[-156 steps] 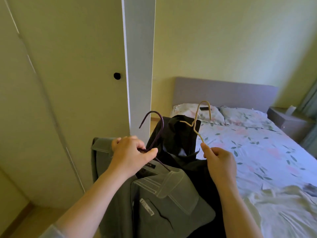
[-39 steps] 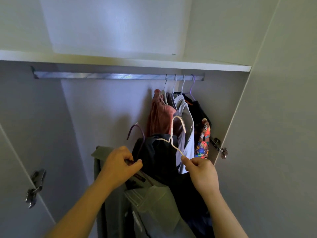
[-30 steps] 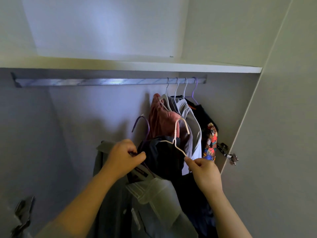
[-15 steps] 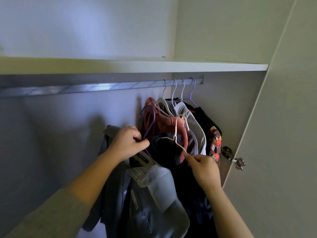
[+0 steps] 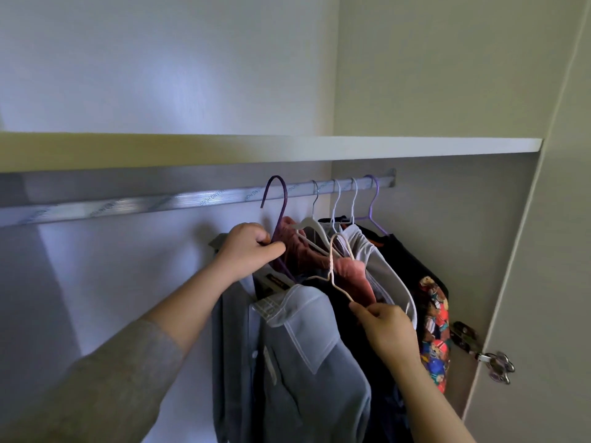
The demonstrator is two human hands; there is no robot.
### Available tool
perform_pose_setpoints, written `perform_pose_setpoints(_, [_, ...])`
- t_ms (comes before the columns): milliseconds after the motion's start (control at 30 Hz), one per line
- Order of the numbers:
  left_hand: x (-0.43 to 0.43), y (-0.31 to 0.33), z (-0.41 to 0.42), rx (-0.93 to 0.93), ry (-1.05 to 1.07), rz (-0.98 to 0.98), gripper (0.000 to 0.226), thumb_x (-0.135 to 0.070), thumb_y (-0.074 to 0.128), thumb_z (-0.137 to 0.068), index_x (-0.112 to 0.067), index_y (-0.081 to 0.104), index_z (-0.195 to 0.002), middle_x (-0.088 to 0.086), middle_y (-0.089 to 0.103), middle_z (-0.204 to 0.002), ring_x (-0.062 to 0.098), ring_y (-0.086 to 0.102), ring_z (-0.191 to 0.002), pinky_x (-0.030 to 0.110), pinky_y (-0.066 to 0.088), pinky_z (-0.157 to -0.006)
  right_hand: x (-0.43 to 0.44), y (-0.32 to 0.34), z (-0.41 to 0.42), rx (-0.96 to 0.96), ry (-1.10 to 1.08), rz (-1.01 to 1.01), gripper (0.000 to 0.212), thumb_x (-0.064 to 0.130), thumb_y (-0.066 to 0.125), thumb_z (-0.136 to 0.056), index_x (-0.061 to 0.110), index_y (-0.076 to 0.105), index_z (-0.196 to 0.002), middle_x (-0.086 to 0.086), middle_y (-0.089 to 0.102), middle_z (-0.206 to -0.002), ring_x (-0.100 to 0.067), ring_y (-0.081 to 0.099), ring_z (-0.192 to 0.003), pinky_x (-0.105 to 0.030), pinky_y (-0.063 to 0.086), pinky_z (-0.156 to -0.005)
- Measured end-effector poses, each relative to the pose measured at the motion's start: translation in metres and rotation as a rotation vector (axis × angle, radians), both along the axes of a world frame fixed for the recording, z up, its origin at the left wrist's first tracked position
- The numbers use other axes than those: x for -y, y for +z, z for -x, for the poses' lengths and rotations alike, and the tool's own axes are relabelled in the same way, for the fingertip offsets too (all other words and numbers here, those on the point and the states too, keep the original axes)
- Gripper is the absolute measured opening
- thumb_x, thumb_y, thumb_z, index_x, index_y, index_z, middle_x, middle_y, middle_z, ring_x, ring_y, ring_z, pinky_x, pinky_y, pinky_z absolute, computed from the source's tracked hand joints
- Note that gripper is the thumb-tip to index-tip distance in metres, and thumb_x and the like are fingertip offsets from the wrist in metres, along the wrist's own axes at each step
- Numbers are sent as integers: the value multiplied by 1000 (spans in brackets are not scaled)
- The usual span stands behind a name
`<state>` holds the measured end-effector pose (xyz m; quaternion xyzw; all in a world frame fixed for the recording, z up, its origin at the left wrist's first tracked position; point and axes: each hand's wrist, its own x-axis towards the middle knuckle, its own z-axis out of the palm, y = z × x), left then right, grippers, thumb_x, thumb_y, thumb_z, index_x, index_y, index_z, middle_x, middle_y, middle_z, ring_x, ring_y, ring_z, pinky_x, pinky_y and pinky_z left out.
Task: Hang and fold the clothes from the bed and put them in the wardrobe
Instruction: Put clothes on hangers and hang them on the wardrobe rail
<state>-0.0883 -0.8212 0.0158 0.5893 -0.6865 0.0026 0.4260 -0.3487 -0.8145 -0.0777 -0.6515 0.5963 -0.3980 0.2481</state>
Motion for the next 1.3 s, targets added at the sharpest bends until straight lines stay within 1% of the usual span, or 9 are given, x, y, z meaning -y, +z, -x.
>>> perform_pose_setpoints(200, [32,9,-9,-29,6,-20,42,-53,48,-51,-17,31,-40,0,27,-56,11,25,-49,30,22,-53,40,9,-10,-5,-1,59,54,45,66,-88,9,54,-49,-3,49,-43,-18,51,-49,-31,35,-50])
perform_pose_setpoints(400, [54,15,-25,-62,38,-21,36,-52,50,-51,-20,39,-39,2,28,-55,9,25,-48,29,22,-53,62,10,-25,-2,29,56,53,46,65,-89,7,57,-54,-1,50,-44,-18,52,-52,-32,35,-52])
perform_pose_setpoints(600, [74,16,-24,-135,12,-24,41,-42,59,-58,-21,27,-44,-8,25,-49,7,25,-45,29,20,-53,68,5,-23,-21,25,20,53,48,63,-89,13,51,-51,1,49,-44,-17,52,-52,-31,32,-51])
perform_pose_setpoints(767, [89,36,-25,-173,2,-6,34,-56,52,-53,-27,43,-37,-10,30,-39,5,27,-43,24,21,-47,77,13,-24,0,11,46,52,47,64,-88,14,52,-50,1,51,-46,-16,52,-54,-31,32,-51])
perform_pose_setpoints(900, [102,24,-28,-213,23,-16,39,-46,57,-65,-23,39,-39,-10,28,-43,6,26,-47,28,22,-53,81,10,-24,3,34,46,48,48,63,-88,11,61,-58,0,58,-53,-19,57,-61,-30,36,-54])
perform_pose_setpoints(1033, [108,-4,-33,-130,61,-83,42,-34,60,-74,-20,29,-50,-3,27,-55,15,29,-53,31,23,-57,83,3,-18,15,32,31,51,48,64,-88,12,55,-52,0,51,-46,-18,52,-53,-30,33,-52])
perform_pose_setpoints(1100, [110,-17,-38,-129,75,-130,44,-33,62,-78,-14,34,-51,2,31,-58,18,34,-56,32,25,-58,85,4,-16,23,37,27,52,48,65,-87,13,53,-51,0,50,-45,-17,51,-52,-30,34,-52])
perform_pose_setpoints(1200, [115,-17,-36,-160,78,-158,32,-23,60,-91,-1,61,-67,7,56,-67,24,53,-68,34,38,-66,89,8,-17,23,34,39,52,49,65,-87,13,55,-52,1,50,-45,-16,50,-51,-29,32,-52])
perform_pose_setpoints(1300, [112,-14,-28,-126,85,-107,20,-21,60,-92,-12,67,-75,3,68,-81,22,63,-84,26,46,-75,85,6,-16,11,42,53,52,48,64,-89,9,57,-55,-3,52,-47,-18,52,-50,-33,37,-51])
